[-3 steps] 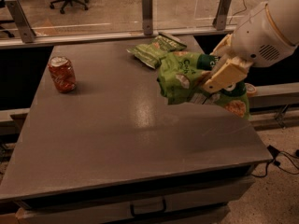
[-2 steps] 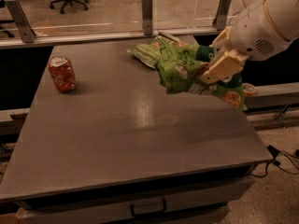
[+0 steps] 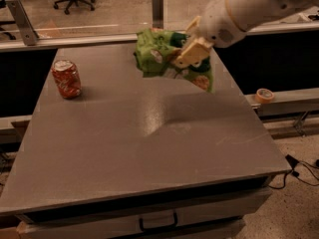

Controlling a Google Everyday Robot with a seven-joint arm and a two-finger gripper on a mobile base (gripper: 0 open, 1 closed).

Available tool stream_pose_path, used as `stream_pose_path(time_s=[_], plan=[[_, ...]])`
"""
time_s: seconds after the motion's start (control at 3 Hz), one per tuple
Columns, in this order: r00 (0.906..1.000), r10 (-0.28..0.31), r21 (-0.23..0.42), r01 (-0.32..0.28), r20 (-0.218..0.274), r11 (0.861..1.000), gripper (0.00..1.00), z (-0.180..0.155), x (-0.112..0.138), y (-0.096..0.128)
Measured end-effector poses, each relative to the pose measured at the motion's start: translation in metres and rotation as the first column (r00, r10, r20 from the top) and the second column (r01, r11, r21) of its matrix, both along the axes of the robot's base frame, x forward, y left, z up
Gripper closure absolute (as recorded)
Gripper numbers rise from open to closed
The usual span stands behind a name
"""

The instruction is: Move green rice chip bag near coke can

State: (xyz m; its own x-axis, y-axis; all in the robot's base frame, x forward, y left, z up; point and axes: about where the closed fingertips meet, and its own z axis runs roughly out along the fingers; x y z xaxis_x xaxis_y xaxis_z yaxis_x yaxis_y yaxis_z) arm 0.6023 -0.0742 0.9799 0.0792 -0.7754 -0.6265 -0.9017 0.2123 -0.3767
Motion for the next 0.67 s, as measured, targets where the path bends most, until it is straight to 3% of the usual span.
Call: stream_pose_path(time_s=[0.33,0.67], plan=[[0.9966,0.077,0.003,-0.077,-0.029,0.997,1.0,-0.026,0.025,0.06],[0.9944,0.075,0.014,-0.074,-0.075,0.997,1.0,-0.058,0.046,0.093]])
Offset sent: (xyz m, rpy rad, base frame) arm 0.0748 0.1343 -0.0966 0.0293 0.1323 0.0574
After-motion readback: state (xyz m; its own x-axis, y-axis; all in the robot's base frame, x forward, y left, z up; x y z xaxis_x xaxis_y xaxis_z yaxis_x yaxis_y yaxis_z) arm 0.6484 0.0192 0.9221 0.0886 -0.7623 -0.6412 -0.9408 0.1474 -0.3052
